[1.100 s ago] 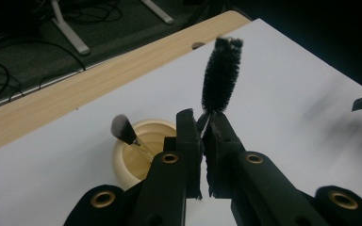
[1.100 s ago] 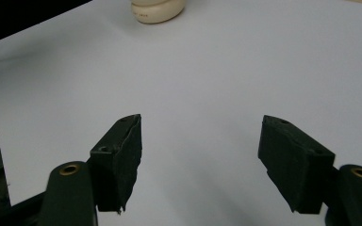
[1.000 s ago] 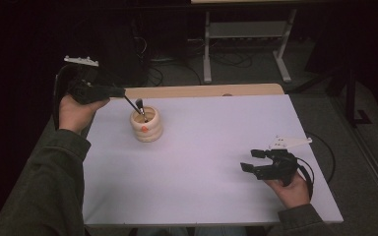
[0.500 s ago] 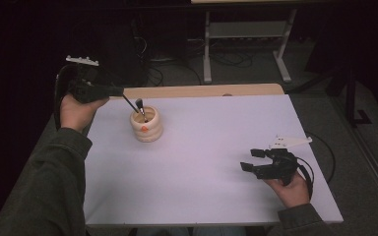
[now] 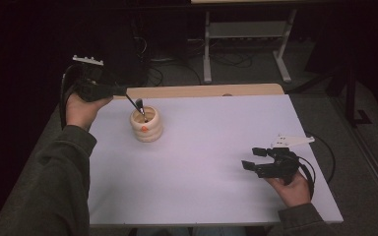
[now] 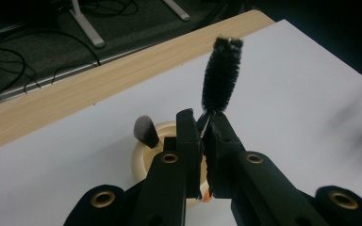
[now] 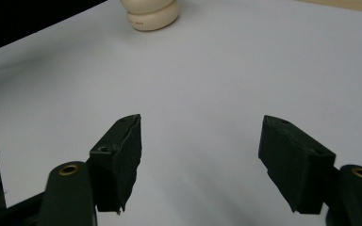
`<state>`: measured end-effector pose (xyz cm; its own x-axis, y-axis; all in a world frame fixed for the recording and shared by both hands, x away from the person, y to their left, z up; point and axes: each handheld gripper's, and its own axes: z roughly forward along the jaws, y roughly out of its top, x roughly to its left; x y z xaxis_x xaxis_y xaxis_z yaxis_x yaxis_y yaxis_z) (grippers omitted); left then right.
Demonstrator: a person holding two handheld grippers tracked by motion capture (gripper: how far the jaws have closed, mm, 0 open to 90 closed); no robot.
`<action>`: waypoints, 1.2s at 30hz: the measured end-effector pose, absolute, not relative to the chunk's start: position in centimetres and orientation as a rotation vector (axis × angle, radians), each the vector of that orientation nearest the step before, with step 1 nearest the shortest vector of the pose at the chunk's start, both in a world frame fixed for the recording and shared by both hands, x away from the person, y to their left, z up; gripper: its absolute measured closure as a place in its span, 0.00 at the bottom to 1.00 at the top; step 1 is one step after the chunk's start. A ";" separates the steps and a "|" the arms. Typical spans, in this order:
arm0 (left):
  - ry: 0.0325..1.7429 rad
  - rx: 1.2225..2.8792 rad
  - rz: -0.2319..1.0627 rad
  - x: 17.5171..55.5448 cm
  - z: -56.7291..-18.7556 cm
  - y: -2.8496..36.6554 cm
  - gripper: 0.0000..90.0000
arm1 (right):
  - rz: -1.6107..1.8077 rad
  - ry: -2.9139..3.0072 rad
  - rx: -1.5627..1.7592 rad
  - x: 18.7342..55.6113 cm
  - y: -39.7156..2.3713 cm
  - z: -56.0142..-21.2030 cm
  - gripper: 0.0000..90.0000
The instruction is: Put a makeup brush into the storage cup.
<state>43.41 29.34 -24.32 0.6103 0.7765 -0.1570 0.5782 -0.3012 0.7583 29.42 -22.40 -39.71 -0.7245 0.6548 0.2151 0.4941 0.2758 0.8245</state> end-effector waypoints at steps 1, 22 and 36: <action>1.070 2.006 0.303 43.4 -24.3 29.4 0.95 | 1.436 2.371 1.079 29.4 -22.4 -39.7 0.33; 1.093 2.018 0.321 43.9 -24.7 28.9 0.95 | 1.436 2.367 1.075 29.5 -22.1 -39.6 0.33; 1.113 2.019 0.310 43.9 -25.3 29.0 0.94 | 1.443 2.363 1.072 29.5 -22.1 -39.5 0.33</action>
<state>43.91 29.02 -25.34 0.5843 0.7970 -0.1531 0.6029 -0.3000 0.7393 29.54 -22.09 -39.55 -0.7263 0.6539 0.2116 0.4871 0.2724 0.8298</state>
